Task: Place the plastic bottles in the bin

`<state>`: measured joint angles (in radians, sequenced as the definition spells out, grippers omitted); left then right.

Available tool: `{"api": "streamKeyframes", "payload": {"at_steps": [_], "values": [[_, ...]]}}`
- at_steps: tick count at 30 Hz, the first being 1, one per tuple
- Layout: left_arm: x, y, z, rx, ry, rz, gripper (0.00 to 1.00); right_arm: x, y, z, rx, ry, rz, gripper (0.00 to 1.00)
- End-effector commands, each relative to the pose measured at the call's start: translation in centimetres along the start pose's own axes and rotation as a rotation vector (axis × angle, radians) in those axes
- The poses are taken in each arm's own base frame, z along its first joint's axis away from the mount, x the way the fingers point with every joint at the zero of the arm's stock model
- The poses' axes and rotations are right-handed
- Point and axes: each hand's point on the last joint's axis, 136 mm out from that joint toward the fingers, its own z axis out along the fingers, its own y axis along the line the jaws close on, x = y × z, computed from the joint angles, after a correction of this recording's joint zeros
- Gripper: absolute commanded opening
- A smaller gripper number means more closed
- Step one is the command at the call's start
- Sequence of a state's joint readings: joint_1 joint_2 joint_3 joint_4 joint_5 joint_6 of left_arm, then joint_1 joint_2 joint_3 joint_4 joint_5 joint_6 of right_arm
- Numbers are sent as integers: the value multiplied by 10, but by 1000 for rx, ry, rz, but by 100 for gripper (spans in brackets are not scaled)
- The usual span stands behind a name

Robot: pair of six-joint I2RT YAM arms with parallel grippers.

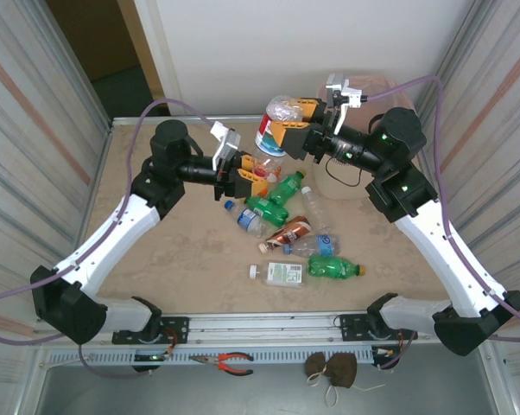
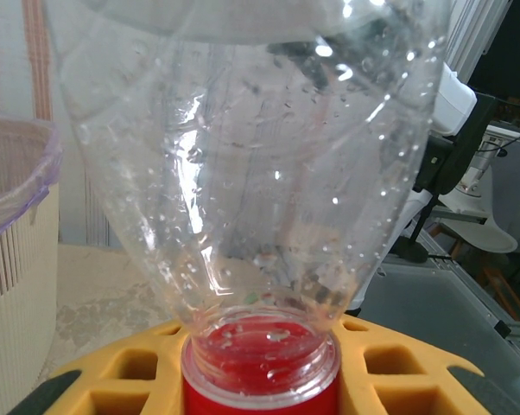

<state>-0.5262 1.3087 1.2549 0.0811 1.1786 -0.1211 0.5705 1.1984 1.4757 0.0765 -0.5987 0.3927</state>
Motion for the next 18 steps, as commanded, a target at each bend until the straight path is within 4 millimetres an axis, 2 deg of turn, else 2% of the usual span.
{"api": "streamKeyframes", "payload": {"at_steps": [1,7,13,15,18], "values": [[-18,-16,-5,-5,-31,67,25,-19,13,-4,-11,-46,-29,59],[-16,-11,-13,-93,-32,82,54,-22,4,-9,67,-32,-71,58],[-10,0,-31,-213,-38,75,61,-31,-24,-20,207,-17,-112,58],[-7,1,-37,-245,-38,72,62,-34,-41,-27,284,-1,-132,57],[-3,2,-41,-275,-28,69,63,-42,-77,-42,424,14,-144,57]]}}
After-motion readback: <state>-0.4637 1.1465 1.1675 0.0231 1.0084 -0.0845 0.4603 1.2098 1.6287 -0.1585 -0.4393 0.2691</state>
